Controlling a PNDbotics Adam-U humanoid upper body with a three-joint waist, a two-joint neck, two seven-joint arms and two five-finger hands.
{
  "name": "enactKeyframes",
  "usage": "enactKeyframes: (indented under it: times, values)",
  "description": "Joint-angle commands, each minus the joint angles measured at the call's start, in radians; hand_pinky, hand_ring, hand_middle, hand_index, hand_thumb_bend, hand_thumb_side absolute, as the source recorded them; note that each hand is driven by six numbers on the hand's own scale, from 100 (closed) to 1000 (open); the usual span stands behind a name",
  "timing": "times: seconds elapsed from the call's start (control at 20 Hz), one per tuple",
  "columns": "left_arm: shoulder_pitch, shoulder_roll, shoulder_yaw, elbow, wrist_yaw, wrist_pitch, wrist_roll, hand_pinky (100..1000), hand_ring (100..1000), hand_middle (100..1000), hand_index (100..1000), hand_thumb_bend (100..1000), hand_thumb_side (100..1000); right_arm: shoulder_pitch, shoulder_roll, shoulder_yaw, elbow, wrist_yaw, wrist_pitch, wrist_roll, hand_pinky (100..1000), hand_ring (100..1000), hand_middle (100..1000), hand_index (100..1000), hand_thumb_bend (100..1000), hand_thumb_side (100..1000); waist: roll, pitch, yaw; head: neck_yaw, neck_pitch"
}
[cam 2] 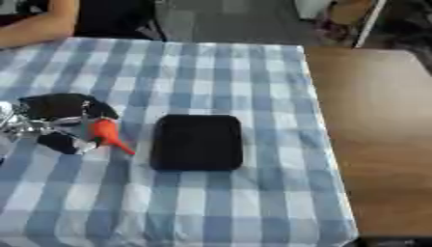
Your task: Pick up objects on the table and place them in the box.
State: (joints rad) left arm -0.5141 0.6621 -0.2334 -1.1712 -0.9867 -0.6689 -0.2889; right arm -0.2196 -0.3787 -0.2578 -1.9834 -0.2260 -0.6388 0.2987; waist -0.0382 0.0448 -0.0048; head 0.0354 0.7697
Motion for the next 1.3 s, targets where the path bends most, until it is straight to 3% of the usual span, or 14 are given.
enactKeyframes:
  times: [0.05, 0.1, 0.2, 0.4, 0.7, 1.3]
  values:
    - [-0.024, 0.043, 0.004, -0.023, -0.012, 0.004, 0.019, 908, 849, 853, 950, 483, 590, -0.007, -0.024, -0.003, -0.017, -0.004, 0.0, 0.004, 585, 781, 825, 870, 100, 401, 0.004, -0.013, -0.002, 0.006, 0.0]
    - [-0.026, 0.044, 0.003, -0.028, -0.02, 0.005, 0.026, 908, 849, 854, 949, 464, 604, -0.007, -0.024, -0.004, -0.017, -0.004, 0.0, 0.004, 585, 781, 825, 870, 100, 401, 0.004, -0.013, -0.002, 0.006, 0.0]
    - [-0.03, 0.046, -0.001, -0.037, -0.041, 0.004, 0.043, 915, 851, 848, 950, 526, 567, -0.007, -0.024, -0.004, -0.017, -0.004, 0.001, 0.004, 585, 781, 825, 870, 100, 401, 0.005, -0.012, -0.002, 0.007, 0.0]
    - [-0.035, 0.048, -0.009, -0.047, -0.097, -0.003, 0.085, 923, 854, 844, 952, 567, 553, -0.007, -0.024, -0.004, -0.017, -0.004, 0.001, 0.005, 584, 781, 824, 870, 100, 402, 0.005, -0.012, -0.003, 0.008, 0.0]
    - [-0.034, 0.042, -0.017, -0.026, -0.167, -0.014, 0.135, 927, 856, 842, 951, 574, 558, -0.007, -0.024, -0.004, -0.017, -0.005, 0.001, 0.007, 584, 781, 824, 869, 100, 400, 0.004, -0.011, -0.003, 0.008, 0.0]
    - [-0.035, 0.046, -0.034, 0.001, -0.238, -0.064, 0.134, 946, 865, 842, 926, 599, 601, -0.007, -0.025, -0.003, -0.017, -0.006, 0.0, 0.009, 584, 781, 825, 870, 100, 400, 0.004, -0.011, -0.002, 0.009, 0.0]
